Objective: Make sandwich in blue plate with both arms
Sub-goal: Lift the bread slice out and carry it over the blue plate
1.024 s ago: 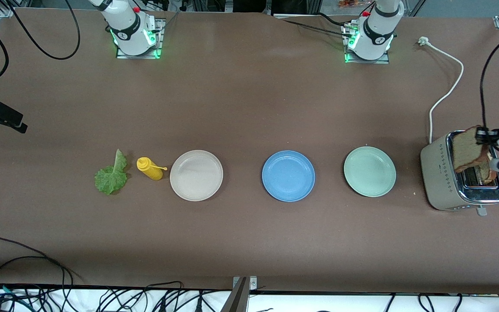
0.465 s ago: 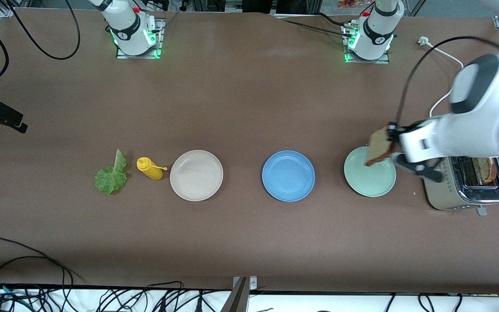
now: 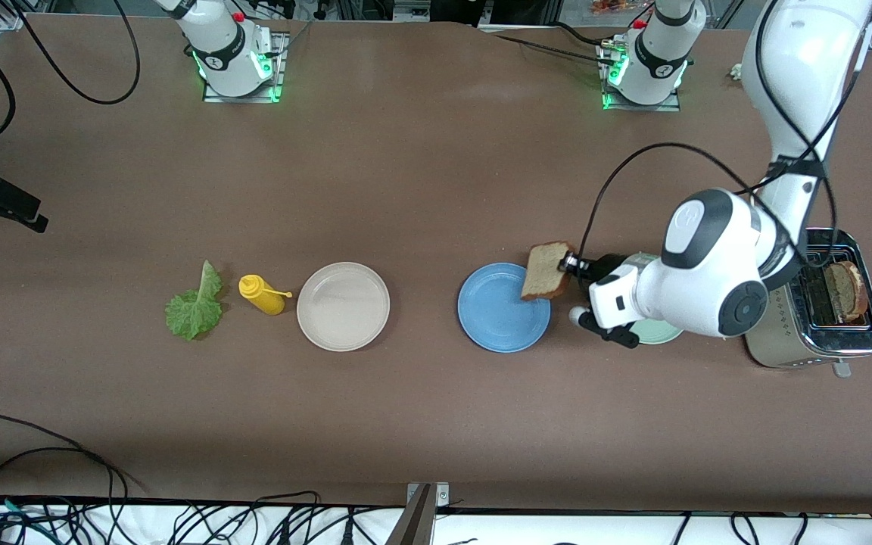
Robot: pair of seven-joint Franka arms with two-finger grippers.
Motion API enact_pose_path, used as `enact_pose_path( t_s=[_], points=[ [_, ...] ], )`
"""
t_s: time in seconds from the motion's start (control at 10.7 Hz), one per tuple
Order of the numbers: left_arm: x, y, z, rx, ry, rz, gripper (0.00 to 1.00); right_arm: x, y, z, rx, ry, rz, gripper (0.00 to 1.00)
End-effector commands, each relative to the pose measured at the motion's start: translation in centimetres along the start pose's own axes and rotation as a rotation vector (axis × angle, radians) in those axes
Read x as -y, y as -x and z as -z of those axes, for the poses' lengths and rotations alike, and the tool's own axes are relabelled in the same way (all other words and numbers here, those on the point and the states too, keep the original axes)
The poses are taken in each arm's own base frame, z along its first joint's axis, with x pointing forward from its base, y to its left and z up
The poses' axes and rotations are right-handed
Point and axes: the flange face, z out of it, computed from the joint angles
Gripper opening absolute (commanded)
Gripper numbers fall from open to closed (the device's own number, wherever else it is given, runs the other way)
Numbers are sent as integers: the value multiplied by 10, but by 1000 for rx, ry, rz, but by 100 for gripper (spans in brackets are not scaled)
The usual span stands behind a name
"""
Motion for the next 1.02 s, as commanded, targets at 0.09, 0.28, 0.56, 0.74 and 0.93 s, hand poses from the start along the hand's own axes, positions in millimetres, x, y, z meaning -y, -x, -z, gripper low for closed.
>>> enact_pose_path(
  t_s=[0.09,0.28,0.56,0.74,0.93],
  points=[
    [31,-44,-31,-142,189,9,0,0,-1,4,-4,-17,-9,100],
    [52,-51,-53,-169,347,-85,0,0,-1,4,-6,-17,-10,100],
    [69,-54,-78,-164,409,-117,0,2,-1,4,-4,-17,-7,100],
    [91,-46,-96,-134,436,-68,0,2,-1,4,-4,-17,-6,100],
    [96,-46,-105,-132,442,-103,0,1,-1,4,-6,-17,-8,100]
  ],
)
